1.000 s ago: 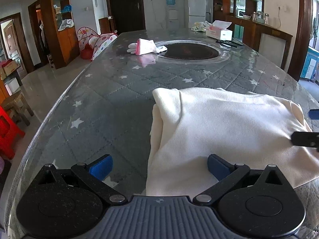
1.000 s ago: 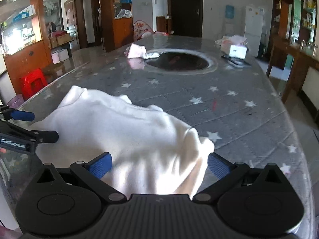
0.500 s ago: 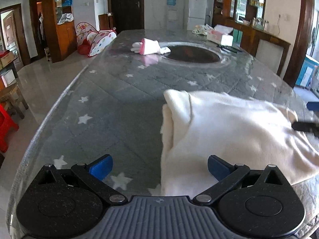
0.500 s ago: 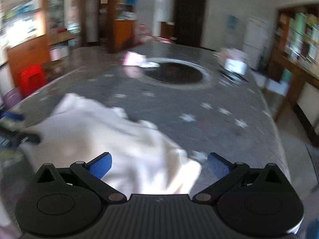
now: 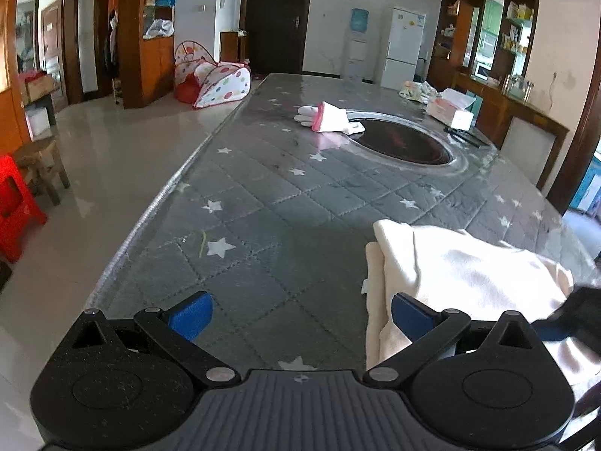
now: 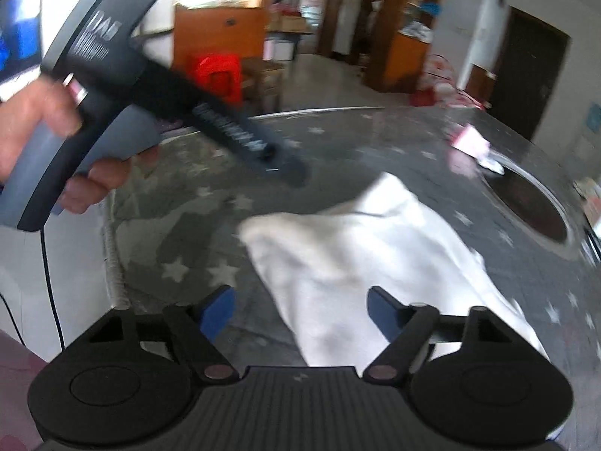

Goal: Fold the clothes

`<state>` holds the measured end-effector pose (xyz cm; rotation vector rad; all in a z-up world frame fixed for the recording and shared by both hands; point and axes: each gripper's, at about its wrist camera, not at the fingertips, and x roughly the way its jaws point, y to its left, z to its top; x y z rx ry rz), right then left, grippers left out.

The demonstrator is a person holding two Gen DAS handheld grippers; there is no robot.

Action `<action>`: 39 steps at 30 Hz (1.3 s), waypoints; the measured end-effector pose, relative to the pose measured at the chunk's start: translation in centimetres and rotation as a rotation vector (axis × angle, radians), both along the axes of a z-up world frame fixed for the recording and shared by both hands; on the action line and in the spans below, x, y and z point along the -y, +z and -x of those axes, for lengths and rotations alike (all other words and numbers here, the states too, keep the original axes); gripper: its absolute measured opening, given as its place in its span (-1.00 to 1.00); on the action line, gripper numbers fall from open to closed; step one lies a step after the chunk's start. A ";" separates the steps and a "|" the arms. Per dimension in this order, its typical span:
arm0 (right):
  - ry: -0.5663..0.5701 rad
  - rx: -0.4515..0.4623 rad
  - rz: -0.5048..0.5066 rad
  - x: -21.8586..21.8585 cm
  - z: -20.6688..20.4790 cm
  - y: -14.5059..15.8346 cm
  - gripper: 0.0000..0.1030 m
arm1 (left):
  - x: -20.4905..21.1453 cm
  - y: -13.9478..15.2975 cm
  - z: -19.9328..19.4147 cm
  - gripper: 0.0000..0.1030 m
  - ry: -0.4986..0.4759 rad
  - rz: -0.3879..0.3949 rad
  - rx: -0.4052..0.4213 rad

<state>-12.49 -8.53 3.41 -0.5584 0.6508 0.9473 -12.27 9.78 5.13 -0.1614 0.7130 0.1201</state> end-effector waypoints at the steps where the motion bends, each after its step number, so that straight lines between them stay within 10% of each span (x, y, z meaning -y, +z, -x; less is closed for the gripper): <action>1: 0.015 0.005 0.012 -0.6 0.1 -0.2 0.40 | -0.1 0.0 -0.1 1.00 0.000 0.014 0.001; 14: -0.029 -0.024 -0.040 -1.9 -1.1 -0.2 -0.82 | -1.2 -1.1 -2.1 0.98 -0.050 0.291 -0.045; 26: -0.064 -0.088 -0.220 1.9 -1.7 3.2 -0.87 | -0.2 -2.7 -5.0 0.86 -0.097 0.538 -0.131; 32: -0.029 -0.102 -0.225 2.5 -0.8 3.2 -0.87 | 0.5 -3.5 -5.3 -0.15 -0.136 0.567 -0.131; 39: -0.039 -0.106 -0.218 3.6 -0.9 2.8 -0.66 | 0.3 -4.0 -4.6 -0.47 -0.119 0.551 -0.112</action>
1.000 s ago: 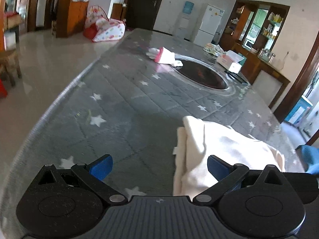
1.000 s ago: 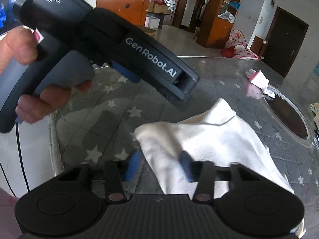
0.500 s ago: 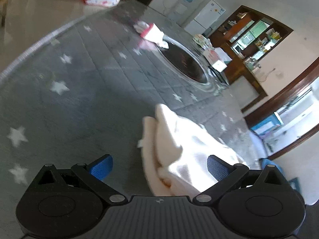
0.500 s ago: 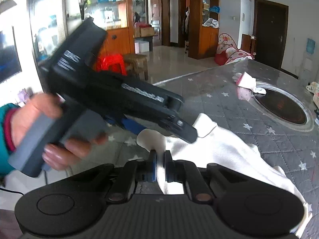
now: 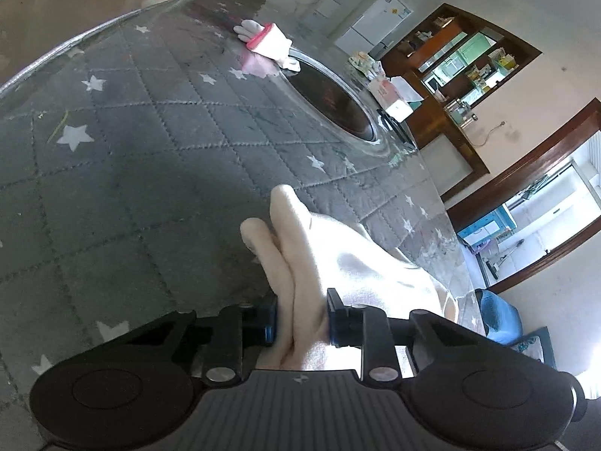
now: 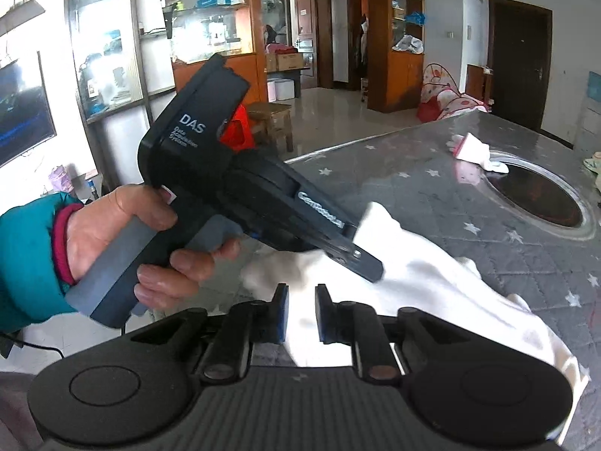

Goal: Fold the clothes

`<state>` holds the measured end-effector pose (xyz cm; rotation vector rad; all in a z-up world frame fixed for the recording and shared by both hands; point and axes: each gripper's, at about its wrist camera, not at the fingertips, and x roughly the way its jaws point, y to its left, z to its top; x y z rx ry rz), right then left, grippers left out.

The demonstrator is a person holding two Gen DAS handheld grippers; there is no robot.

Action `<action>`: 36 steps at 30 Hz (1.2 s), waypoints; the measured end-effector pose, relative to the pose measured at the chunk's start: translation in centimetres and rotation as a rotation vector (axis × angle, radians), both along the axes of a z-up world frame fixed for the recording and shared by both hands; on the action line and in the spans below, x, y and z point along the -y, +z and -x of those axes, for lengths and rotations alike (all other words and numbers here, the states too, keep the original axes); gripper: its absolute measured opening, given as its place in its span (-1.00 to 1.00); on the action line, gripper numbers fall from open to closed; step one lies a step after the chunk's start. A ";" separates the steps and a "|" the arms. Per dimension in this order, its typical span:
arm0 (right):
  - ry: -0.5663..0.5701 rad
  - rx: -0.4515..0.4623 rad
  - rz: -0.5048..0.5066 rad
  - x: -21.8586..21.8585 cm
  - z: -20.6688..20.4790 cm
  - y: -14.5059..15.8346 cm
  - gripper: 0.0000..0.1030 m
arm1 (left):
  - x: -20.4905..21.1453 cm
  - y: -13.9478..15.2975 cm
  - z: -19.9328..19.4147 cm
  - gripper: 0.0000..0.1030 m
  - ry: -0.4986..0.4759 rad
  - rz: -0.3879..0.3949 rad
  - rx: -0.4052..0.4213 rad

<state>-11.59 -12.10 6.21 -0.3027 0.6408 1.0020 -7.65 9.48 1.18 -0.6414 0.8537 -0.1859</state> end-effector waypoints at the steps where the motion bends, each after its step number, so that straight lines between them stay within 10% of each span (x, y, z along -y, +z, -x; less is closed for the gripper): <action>1: -0.016 0.003 -0.003 0.6 0.0 0.1 -0.60 | 0.1 0.0 0.0 -0.47 0.000 -0.004 0.002; 22: -0.646 -0.127 -0.068 15.3 -8.0 -4.6 0.00 | 2.6 0.9 0.0 -0.47 -0.021 -0.190 0.039; 29: -0.605 -0.146 -0.123 14.8 -7.3 -4.5 -0.73 | 3.8 1.7 -0.1 -0.56 -0.049 -0.269 0.050; 36: -0.605 -0.058 -0.172 15.7 -5.5 -0.7 -0.76 | 5.6 4.5 -0.4 -0.62 -0.115 -0.298 0.124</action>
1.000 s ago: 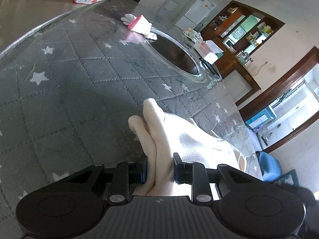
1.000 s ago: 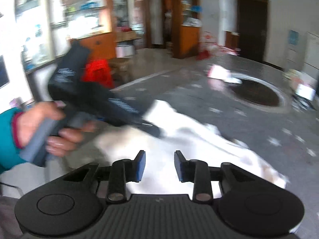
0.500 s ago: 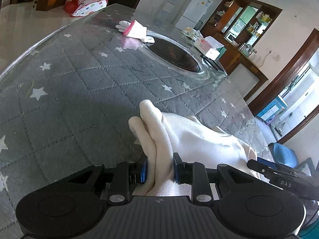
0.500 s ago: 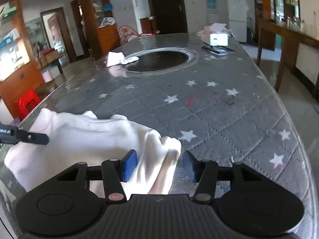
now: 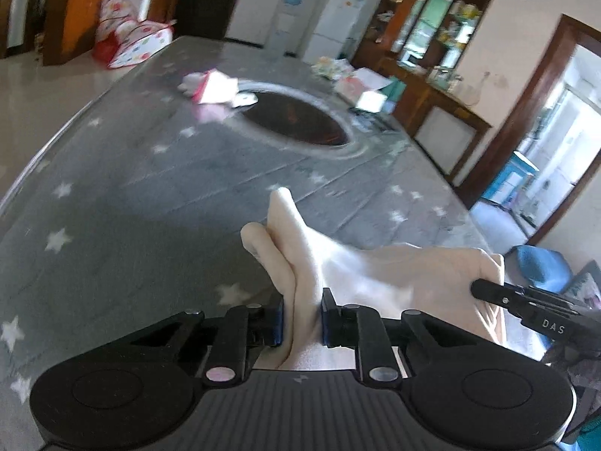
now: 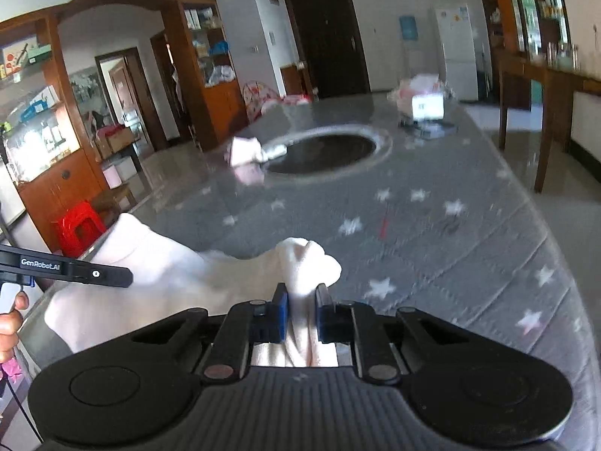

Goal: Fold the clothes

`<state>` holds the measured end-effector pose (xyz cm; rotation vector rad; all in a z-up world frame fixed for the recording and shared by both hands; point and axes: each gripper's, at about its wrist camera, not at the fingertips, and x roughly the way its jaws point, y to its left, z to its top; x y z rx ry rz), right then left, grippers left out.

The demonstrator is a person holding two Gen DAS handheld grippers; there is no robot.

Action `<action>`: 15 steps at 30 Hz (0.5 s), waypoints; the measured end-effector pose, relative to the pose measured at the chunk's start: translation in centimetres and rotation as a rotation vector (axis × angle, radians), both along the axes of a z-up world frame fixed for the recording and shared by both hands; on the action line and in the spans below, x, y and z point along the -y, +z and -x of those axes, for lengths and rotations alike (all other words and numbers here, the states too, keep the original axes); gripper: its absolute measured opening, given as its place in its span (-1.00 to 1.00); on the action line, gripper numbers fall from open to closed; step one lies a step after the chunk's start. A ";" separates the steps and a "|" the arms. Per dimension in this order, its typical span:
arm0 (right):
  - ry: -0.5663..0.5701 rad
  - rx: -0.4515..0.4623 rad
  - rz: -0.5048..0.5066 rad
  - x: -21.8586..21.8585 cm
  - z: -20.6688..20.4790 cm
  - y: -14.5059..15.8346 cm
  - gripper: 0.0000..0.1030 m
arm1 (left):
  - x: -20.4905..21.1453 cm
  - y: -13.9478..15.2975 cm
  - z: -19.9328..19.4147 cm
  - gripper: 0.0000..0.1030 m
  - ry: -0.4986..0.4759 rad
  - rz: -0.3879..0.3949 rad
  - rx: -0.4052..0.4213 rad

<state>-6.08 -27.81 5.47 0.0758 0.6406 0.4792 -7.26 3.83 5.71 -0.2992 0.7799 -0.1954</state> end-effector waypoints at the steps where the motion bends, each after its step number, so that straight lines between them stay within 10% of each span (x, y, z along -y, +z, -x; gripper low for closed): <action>1: -0.004 0.016 0.007 0.2 0.2 0.6 -0.76 | 0.6 0.4 -0.2 -0.63 -0.014 -0.008 0.010; 15: -0.178 0.154 0.081 7.0 -0.4 5.9 -0.76 | 9.3 3.7 -5.5 -0.63 -0.160 -0.039 0.060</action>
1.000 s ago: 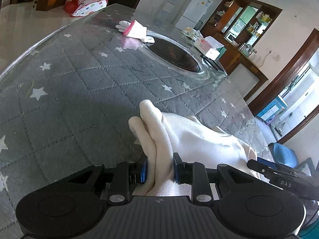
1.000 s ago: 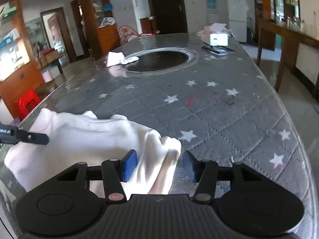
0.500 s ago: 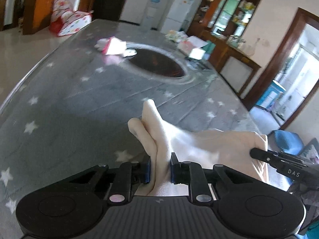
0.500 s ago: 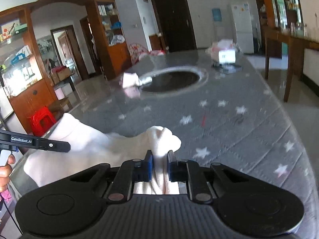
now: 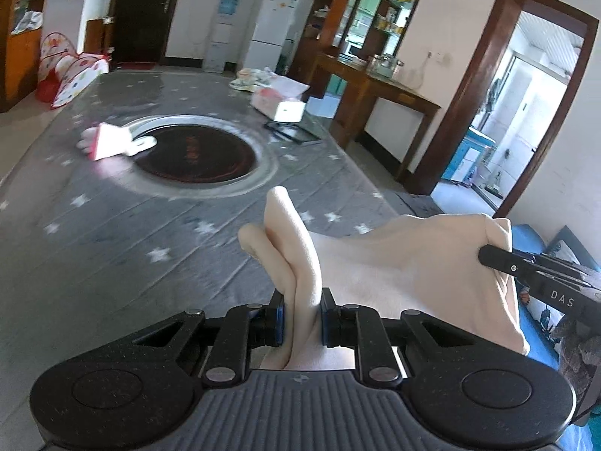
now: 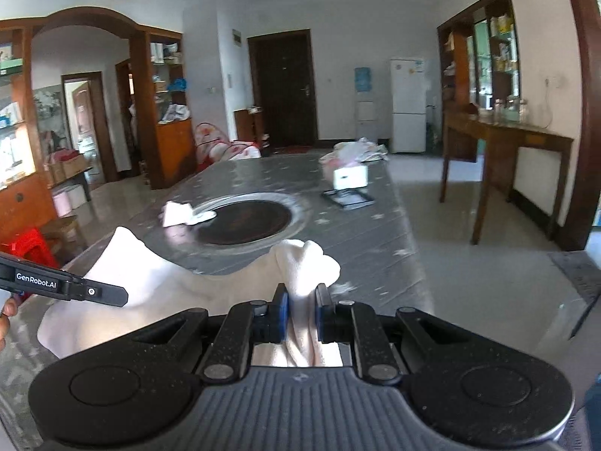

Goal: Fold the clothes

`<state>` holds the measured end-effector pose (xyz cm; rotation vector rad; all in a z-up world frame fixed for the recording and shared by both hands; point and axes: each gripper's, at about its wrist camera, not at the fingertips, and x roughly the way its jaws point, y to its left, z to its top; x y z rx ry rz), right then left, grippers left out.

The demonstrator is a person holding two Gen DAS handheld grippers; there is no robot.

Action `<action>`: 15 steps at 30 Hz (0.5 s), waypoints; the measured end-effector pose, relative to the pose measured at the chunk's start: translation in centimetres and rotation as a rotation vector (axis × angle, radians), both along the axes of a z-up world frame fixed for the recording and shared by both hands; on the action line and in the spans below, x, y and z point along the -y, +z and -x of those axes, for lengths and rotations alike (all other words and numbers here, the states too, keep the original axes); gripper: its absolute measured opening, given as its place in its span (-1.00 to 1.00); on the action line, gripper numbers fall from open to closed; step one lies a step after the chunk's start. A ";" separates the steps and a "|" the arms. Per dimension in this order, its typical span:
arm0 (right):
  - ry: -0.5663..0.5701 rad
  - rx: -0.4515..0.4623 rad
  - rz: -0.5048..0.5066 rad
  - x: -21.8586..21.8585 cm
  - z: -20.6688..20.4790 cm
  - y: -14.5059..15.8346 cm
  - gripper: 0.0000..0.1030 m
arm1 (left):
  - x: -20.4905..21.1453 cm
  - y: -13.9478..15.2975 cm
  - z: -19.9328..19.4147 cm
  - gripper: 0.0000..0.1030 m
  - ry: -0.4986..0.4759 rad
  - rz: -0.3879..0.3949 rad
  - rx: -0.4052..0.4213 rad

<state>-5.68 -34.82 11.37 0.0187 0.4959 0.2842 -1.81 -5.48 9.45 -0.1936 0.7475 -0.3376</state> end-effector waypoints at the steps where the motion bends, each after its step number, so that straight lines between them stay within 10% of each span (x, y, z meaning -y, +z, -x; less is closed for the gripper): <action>1: -0.011 0.001 0.004 0.5 -0.2 0.1 -0.76 | 0.6 0.1 -0.4 -0.63 -0.003 -0.001 -0.001; 15: -0.110 -0.032 0.051 5.5 -3.7 -2.2 -0.76 | 7.2 -2.1 -4.1 -0.62 -0.036 -0.020 -0.040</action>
